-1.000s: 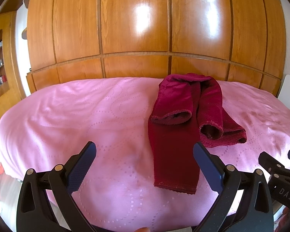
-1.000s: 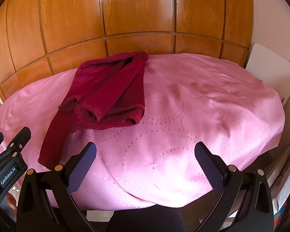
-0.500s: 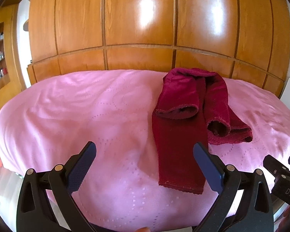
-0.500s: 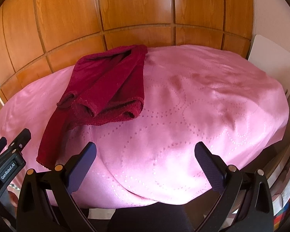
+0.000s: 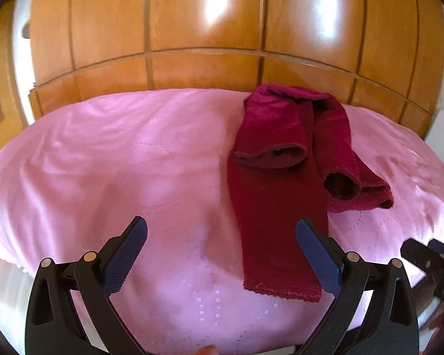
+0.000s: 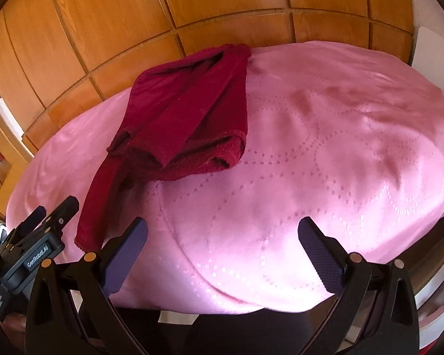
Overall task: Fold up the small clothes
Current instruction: 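Grasp the sweater hem with the left tool and lift it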
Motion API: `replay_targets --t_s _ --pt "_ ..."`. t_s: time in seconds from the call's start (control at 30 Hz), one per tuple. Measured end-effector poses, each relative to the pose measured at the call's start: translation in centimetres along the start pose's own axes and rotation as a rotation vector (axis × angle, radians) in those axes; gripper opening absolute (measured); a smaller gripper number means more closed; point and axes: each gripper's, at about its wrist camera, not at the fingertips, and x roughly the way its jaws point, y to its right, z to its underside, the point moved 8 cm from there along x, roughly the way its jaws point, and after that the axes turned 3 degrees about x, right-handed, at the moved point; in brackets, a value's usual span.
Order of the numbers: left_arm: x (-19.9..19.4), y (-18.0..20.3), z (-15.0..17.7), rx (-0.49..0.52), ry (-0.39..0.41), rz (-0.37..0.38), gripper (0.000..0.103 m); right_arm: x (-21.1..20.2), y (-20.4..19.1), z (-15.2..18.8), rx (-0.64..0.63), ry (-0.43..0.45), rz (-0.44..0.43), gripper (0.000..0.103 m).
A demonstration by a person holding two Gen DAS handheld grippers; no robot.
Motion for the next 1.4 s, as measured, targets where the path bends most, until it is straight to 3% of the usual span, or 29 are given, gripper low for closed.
replay_targets --t_s 0.23,0.33,0.47,0.63,0.7,0.77,0.8,0.83,0.87,0.9,0.93,0.97,1.1,1.23,1.4 --pt "2.4 -2.1 0.1 -0.019 -0.104 0.063 0.099 0.8 -1.8 -5.5 -0.097 0.060 -0.046 0.101" --pt "2.8 -3.5 0.1 -0.053 -0.128 0.117 0.086 2.0 -3.8 -8.4 -0.142 0.083 -0.071 0.098" --pt "2.5 -3.6 0.7 -0.066 -0.143 0.213 0.080 5.0 -6.9 -12.3 -0.167 0.095 -0.099 0.089" --pt "2.1 -1.4 1.1 -0.003 -0.144 0.295 0.080 10.5 -12.3 -15.9 -0.212 0.037 -0.135 0.088" --pt "1.9 -0.2 1.4 0.031 -0.148 0.351 0.080 13.2 -14.0 -16.7 -0.248 0.006 -0.110 0.088" --pt "1.9 1.0 1.8 0.083 -0.148 0.361 0.080 16.5 -15.4 -17.3 -0.260 -0.051 -0.091 0.089" --pt "2.0 1.6 2.1 0.114 -0.152 0.362 0.080 17.9 -15.9 -17.0 -0.270 -0.099 -0.084 0.084" --pt "2.1 2.0 2.2 0.127 -0.154 0.366 0.078 19.7 -16.1 -16.7 -0.288 -0.143 -0.053 0.074" --pt "2.2 2.6 2.6 0.148 -0.161 0.377 0.072 20.7 -16.2 -16.4 -0.315 -0.160 -0.024 0.041" --pt "2.4 3.1 3.0 0.169 -0.173 0.388 0.058 21.4 -16.3 -16.2 -0.347 -0.171 0.000 0.015" --pt "2.9 3.7 3.5 0.198 -0.192 0.394 0.042 21.8 -16.1 -16.1 -0.362 -0.175 0.008 0.008" --pt "3.2 4.0 3.9 0.215 -0.200 0.387 0.037 21.5 -15.8 -16.3 -0.355 -0.161 0.006 0.000" --pt "3.3 3.4 3.4 0.214 -0.176 0.398 0.011 16.6 -13.1 -19.1 -0.272 -0.054 -0.064 0.000" --pt "2.5 0.6 1.2 0.133 -0.148 0.419 0.009 10.3 -6.5 -23.5 -0.201 0.101 -0.022 0.000" --pt "2.1 -5.9 -5.0 -0.054 -0.056 0.396 0.008 4.6 4.7 -28.2 -0.100 0.239 0.173 0.000"
